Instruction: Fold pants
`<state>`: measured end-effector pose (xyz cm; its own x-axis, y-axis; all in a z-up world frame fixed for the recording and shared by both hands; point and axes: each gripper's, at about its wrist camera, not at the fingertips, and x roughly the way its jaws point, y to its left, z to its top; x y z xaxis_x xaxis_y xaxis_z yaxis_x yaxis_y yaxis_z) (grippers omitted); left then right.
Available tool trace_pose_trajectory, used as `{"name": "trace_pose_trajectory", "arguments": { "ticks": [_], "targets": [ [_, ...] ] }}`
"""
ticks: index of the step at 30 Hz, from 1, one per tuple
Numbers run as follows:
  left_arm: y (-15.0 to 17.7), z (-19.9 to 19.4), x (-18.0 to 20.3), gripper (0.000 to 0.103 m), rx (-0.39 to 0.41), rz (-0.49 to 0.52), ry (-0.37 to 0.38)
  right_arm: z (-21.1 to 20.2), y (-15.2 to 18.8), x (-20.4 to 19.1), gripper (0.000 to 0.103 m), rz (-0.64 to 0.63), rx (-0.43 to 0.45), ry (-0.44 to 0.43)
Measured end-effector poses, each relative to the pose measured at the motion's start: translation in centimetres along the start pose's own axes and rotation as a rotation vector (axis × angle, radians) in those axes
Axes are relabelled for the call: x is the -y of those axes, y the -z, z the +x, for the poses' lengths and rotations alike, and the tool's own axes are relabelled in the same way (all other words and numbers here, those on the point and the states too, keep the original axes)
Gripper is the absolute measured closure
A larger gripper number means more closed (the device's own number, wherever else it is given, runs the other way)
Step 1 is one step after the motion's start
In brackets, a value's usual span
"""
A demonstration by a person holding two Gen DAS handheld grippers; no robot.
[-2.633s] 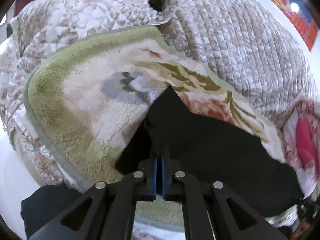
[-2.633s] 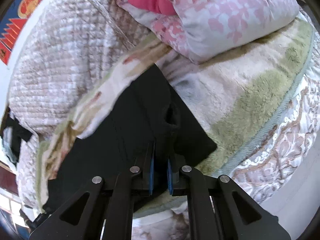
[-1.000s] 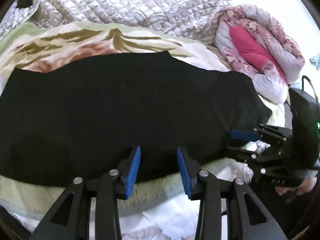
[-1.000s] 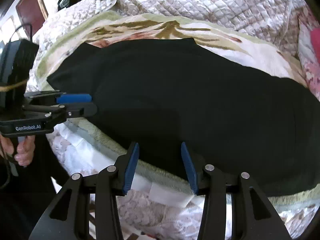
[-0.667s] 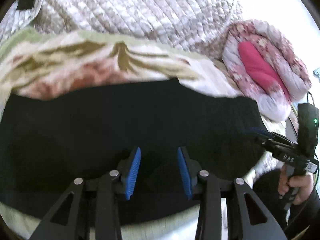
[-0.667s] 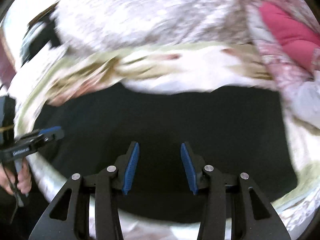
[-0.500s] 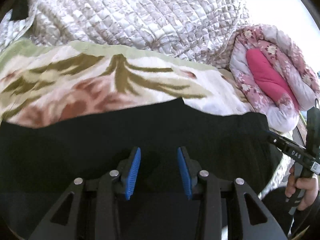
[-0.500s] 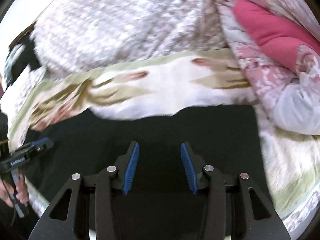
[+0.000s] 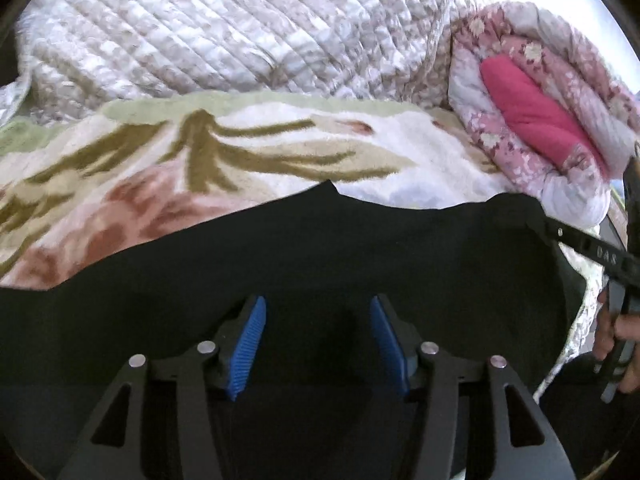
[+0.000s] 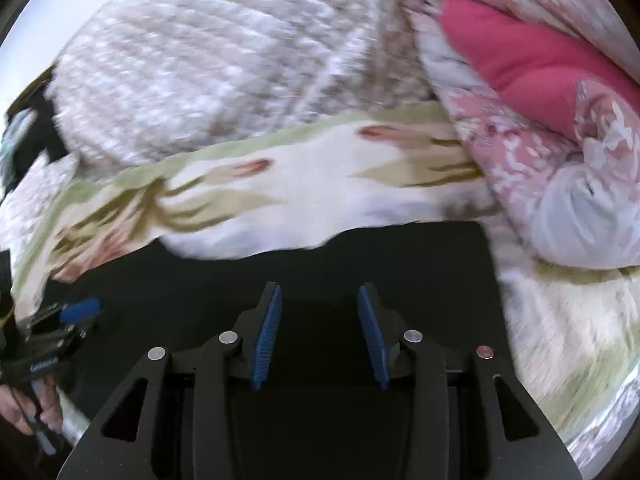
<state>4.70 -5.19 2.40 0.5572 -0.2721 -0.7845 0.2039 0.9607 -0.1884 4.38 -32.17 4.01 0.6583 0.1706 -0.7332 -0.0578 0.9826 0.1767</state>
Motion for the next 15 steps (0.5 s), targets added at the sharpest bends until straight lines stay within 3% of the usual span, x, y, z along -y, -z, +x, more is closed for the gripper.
{"name": "trace_pose_trajectory", "arguments": {
  "ticks": [5,9,11,15],
  "targets": [
    [2.8,-4.0,-2.4,0.046,0.066,-0.065,-0.071,-0.5,3.9,-5.1,0.055,-0.105,-0.063,-0.09],
    [5.5,-3.7,-4.9,0.046,-0.002,-0.132,-0.083,1.3,6.9,-8.0,0.054,-0.192,-0.147,-0.123],
    [6.1,-4.5,-4.6,0.046,0.021,-0.103,-0.093,1.3,7.4,-8.7,0.054,-0.23,-0.127,-0.079],
    [6.9,-6.5,-4.8,0.046,0.038,-0.149,-0.077,-0.3,7.1,-9.3,0.054,-0.231,-0.107,-0.114]
  ]
}}
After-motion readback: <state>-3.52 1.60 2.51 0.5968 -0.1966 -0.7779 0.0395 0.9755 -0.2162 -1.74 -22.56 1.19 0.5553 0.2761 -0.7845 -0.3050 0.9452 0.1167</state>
